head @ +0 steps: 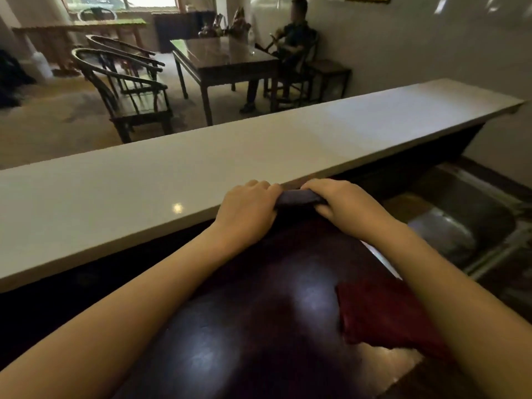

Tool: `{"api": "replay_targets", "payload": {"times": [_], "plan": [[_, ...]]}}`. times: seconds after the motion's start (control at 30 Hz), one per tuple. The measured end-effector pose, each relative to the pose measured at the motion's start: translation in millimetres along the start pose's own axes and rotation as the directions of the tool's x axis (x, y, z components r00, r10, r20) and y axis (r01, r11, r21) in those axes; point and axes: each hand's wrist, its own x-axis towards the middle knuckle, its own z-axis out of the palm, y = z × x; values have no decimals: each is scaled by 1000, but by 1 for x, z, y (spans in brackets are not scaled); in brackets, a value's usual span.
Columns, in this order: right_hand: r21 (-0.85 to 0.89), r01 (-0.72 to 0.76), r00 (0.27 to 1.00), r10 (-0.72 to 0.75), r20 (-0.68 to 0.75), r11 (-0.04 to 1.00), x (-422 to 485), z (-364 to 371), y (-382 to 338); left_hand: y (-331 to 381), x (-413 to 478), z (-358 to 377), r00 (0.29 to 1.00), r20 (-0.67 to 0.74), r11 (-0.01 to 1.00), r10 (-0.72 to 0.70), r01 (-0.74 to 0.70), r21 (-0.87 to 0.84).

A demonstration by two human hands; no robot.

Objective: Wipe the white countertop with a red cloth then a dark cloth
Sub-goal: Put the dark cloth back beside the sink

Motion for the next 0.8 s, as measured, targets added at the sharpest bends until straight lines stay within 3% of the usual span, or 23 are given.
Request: {"api": "replay_targets", "payload": {"times": [0.17,0.4,0.63,0.7,0.8], "plan": [[8,-164,982,163,94,986,-41,1,78,65,41,54,991,96,991,95,-85,-99],[71,-320,933,302,195,945,-66,44,158,110,73,137,959,263,977,106,-52,-205],[73,-276,959,270,81,958,-52,98,204,107,86,201,962,263,980,68,-15,-199],[88,-262,960,250,122,961,-56,118,210,105,76,220,941,334,979,63,6,-201],[10,-253,916,236,323,967,-70,150,214,110,52,249,864,503,985,34,57,-164]]}}
